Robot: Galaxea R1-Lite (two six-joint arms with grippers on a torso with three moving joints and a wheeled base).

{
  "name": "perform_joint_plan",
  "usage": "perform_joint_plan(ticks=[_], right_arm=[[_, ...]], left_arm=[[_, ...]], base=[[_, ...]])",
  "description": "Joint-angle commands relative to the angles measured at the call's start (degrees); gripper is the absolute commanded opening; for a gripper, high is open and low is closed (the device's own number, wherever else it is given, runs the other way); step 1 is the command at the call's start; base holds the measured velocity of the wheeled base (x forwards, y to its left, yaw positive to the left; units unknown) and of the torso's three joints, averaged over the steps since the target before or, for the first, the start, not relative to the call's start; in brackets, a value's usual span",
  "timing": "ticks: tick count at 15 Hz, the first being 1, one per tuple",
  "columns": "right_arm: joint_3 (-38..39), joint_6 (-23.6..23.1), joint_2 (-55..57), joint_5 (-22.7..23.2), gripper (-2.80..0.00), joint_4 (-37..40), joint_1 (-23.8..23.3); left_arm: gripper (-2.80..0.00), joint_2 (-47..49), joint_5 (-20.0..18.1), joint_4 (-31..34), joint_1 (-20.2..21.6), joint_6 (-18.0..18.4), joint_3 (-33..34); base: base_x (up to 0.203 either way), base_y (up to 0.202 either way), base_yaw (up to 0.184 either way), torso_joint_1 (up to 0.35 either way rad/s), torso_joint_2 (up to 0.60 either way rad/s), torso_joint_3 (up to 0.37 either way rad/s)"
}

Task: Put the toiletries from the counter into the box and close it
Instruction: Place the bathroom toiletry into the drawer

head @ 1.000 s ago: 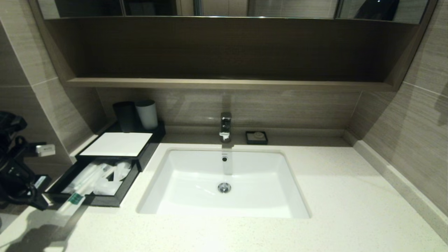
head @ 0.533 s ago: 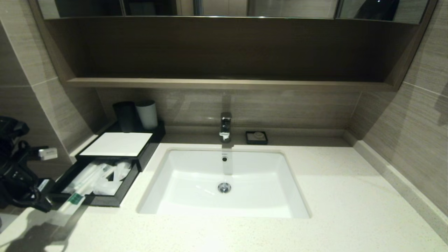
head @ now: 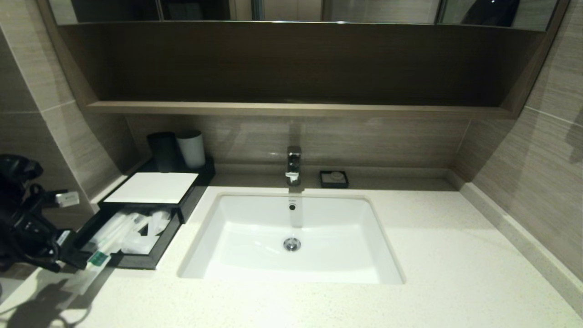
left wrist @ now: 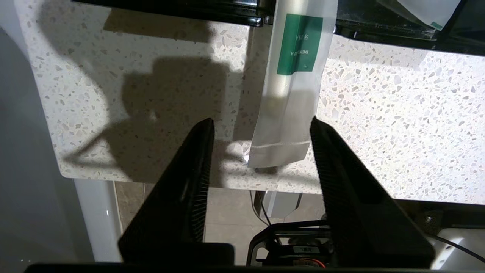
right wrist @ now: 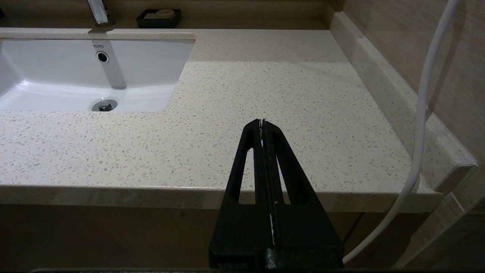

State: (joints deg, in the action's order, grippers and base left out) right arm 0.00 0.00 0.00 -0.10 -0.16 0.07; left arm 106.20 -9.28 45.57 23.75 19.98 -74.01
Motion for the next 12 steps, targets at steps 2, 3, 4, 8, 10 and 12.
perform_joint_plan(ticks=[2,3,4,8,10,12], right_arm=[[0.09,0.0,0.0,0.01,-2.8,-0.02,0.01],[0.09,0.0,0.0,0.01,-2.8,-0.02,0.01],[0.09,0.0,0.0,0.01,-2.8,-0.02,0.01],[0.09,0.0,0.0,0.01,-2.8,-0.02,0.01],[0.09,0.0,0.0,0.01,-2.8,-0.02,0.01],[0.09,0.0,0.0,0.01,-2.8,-0.02,0.01]], left_arm=[[0.0,2.04,-1.79,0.31,-0.02,0.23,0.05],[0.0,2.58,-1.86,0.23,-0.02,0.19,-0.13],[0.0,2.9,-1.89,0.15,-0.02,0.23,-0.17],[0.0,4.16,-3.23,0.13,-0.1,0.15,-0.08],[0.0,4.46,-3.91,0.22,-0.19,0.14,0.3],[0.0,4.55,-4.22,0.13,-0.46,0.06,0.44]], base=[[0.0,0.0,0.0,0.0,0.0,0.0],[0.0,0.0,0.0,0.0,0.0,0.0],[0.0,0.0,0.0,0.0,0.0,0.0],[0.0,0.0,0.0,0.0,0.0,0.0],[0.0,0.0,0.0,0.0,0.0,0.0],[0.0,0.0,0.0,0.0,0.0,0.0]])
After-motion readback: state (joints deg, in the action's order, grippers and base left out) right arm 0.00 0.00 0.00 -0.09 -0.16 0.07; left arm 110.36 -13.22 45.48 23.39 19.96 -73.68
